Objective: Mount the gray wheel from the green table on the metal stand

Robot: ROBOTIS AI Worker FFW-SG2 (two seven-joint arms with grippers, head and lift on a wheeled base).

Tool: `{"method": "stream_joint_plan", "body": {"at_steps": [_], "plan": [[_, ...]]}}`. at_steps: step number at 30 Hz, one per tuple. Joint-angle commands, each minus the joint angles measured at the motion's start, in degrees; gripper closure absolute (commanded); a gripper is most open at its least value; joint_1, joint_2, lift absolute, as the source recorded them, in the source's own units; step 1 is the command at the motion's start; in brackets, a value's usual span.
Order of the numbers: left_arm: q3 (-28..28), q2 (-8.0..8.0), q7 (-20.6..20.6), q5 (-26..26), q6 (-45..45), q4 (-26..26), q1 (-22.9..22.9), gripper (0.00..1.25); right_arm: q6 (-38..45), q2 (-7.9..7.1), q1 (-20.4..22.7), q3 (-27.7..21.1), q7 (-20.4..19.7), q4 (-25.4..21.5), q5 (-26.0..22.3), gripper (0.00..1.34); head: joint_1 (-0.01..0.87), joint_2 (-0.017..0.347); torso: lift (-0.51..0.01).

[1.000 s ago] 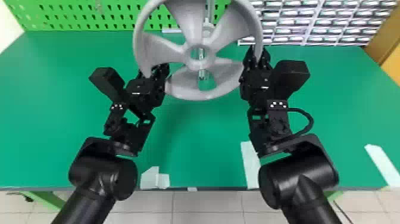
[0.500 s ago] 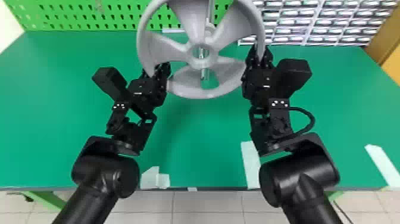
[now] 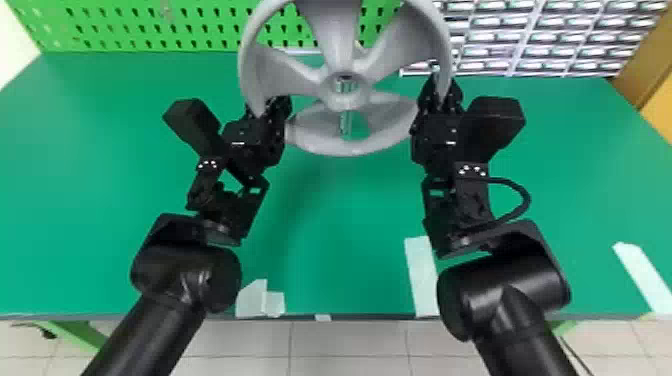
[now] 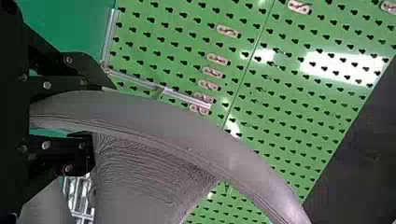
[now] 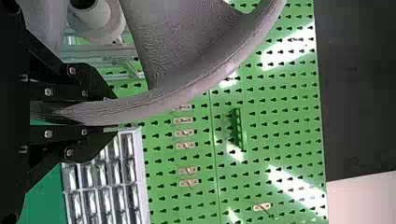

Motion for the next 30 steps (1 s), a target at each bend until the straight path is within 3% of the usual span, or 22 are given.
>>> {"method": "stream_joint_plan", "body": {"at_steps": [1,30], "plan": [[-0.09,-0.37,0.00,-0.36,-0.24,1.36,-1.31,0.87,-0.16,0.00,-0.82,-0.03,0.00,1.10,-0.18,1.17,0.867,0.052,-0.100],[-0.17,-1.07,0.00,-1.33,0.11,5.67,-5.00,0.87,1.33,0.18,-3.11,-1.17,0.00,3.21,-1.32,1.17,0.867,0.052,-0.100]]}}
